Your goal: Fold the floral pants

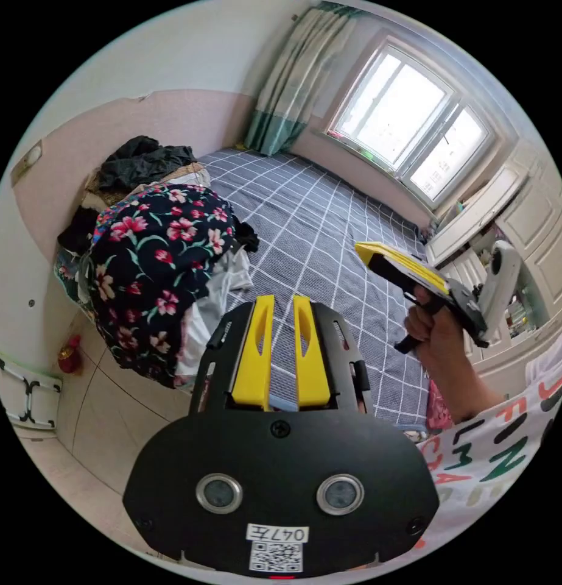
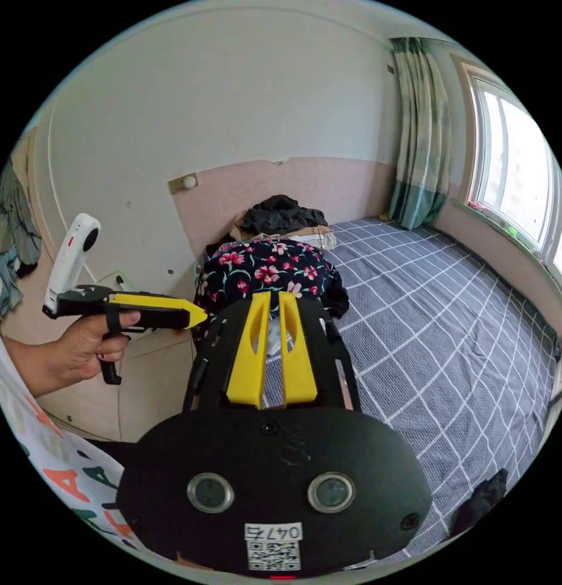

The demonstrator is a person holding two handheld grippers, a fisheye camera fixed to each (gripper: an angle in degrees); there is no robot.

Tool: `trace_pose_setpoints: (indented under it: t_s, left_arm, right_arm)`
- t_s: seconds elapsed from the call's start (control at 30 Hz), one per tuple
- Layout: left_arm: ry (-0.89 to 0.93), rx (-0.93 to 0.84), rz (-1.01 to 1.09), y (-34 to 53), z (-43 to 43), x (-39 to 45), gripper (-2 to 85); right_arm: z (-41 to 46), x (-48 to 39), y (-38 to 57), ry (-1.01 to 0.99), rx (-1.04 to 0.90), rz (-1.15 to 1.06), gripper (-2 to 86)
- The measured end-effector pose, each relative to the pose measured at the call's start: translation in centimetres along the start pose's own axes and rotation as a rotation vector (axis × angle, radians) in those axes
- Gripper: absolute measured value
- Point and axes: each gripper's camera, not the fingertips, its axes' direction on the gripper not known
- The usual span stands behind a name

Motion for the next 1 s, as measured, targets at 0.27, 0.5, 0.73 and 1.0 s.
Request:
trace_pose_setpoints:
  t_s: [0.27, 0.5, 0.73, 1.0]
  left_arm:
    - [-0.086, 0.001, -0.051, -4.8, -4.2, -13.1, 6.0]
    - [-0.057, 0.022, -0.050, -7.8, -2.2, -19.8, 5.4]
    - [0.002, -0.015, -0.058, -9.9, 2.3, -24.1, 5.7]
    - [0.031, -0.017, -0.007, -14.4, 4.3, -26.7, 8.3]
  right_arm:
    - [16.3, -1.1, -10.8, 0.054, -0.063, -0.002, 3.3]
    - [32.0, 7.4, -13.8, 0.150, -0.108, 0.123, 4.9]
    - [44.5, 15.6, -17.1, 0.194, -0.262, 0.182, 5.7]
    - [51.1, 20.1, -18.7, -0.083, -0.295, 0.297, 3.9]
